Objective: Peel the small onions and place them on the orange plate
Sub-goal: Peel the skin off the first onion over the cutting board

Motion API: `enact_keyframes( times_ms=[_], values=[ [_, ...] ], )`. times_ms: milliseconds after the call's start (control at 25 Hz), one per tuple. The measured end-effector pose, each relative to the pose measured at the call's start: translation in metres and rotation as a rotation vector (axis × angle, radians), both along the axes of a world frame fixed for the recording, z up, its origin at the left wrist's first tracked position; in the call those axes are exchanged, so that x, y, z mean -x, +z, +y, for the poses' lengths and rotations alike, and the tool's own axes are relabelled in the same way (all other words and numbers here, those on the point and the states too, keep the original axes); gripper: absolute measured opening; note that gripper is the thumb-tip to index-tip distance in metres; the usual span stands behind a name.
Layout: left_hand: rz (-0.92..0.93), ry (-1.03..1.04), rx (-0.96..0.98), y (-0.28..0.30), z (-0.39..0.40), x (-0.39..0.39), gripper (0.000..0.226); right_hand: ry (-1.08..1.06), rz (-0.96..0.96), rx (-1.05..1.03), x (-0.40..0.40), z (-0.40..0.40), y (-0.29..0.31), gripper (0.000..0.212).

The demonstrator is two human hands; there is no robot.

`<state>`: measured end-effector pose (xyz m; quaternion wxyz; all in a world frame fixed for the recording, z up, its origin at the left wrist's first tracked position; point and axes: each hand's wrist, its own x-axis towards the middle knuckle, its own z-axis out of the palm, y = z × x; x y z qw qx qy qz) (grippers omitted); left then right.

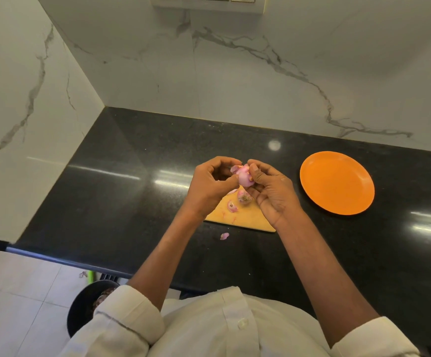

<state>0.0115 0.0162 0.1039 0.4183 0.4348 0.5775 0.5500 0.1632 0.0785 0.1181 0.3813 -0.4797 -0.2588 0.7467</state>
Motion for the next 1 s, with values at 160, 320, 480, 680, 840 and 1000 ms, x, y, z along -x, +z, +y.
enact_keyframes(
  times_ms=[160,320,480,680,840,1000],
  values=[
    [0.132,0.090,0.022,0.006,0.002,-0.007,0.018,0.032,-0.001,-0.025,0.002,-0.008,0.002,0.017],
    [0.049,0.102,-0.005,0.009,0.004,-0.005,0.014,-0.017,0.070,-0.023,0.003,-0.009,0.005,0.017],
    [0.068,0.170,-0.035,0.006,-0.002,-0.006,0.017,0.036,-0.098,-0.075,0.002,-0.011,0.007,0.021],
    [-0.057,0.259,-0.026,-0.001,0.002,-0.008,0.011,0.016,-0.015,-0.088,0.005,-0.017,0.006,0.027],
    [-0.435,0.325,0.108,-0.011,-0.001,-0.011,0.014,-0.057,0.229,0.040,0.004,-0.016,-0.002,0.032],
    [-0.382,0.265,0.165,-0.034,-0.001,0.001,0.015,-0.048,0.198,0.061,0.005,-0.011,-0.012,0.037]
  ],
)
